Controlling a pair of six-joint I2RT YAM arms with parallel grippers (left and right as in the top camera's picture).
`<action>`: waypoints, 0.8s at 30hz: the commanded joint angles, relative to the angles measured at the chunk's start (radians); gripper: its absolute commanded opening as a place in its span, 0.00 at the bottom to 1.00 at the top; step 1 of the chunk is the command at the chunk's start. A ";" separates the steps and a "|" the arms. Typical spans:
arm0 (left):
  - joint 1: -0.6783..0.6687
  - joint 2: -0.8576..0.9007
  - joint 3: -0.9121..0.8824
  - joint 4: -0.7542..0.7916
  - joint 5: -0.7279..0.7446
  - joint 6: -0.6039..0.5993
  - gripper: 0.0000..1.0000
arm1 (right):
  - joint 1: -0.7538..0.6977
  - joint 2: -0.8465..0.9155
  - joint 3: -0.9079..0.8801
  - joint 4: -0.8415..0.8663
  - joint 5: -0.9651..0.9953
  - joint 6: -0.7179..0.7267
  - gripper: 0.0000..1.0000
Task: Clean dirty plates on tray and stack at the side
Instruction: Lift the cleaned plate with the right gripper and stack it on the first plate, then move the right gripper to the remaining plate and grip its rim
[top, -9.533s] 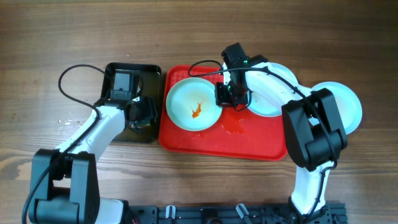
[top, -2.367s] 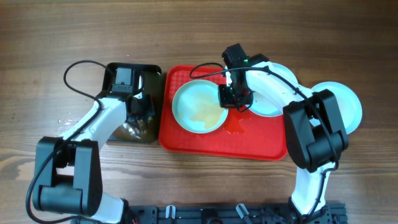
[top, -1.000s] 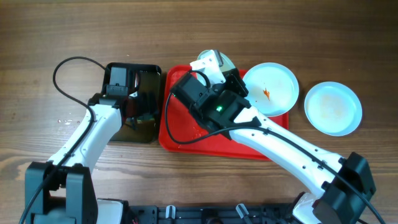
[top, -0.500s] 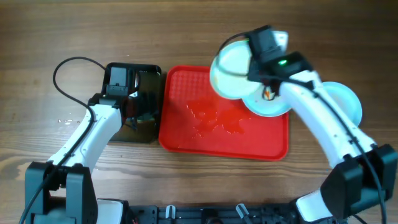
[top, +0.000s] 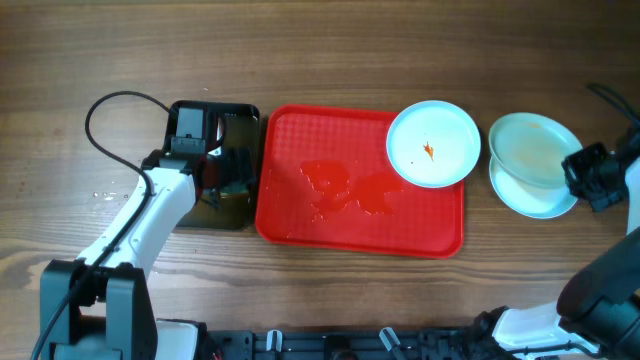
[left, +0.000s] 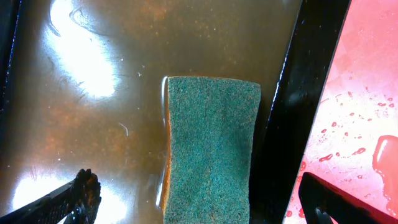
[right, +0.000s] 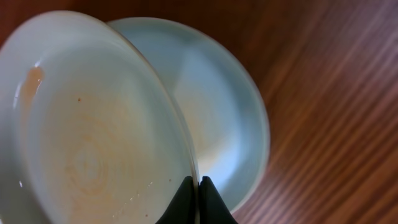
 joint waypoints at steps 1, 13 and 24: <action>0.004 -0.013 0.003 0.002 0.009 0.002 1.00 | -0.043 -0.018 -0.043 0.023 -0.012 -0.009 0.04; 0.004 -0.013 0.003 0.002 0.009 0.001 1.00 | -0.056 -0.018 -0.070 0.013 -0.140 -0.119 0.43; 0.004 -0.013 0.003 0.002 0.009 0.001 1.00 | 0.134 -0.179 -0.067 0.179 -0.414 -0.532 0.50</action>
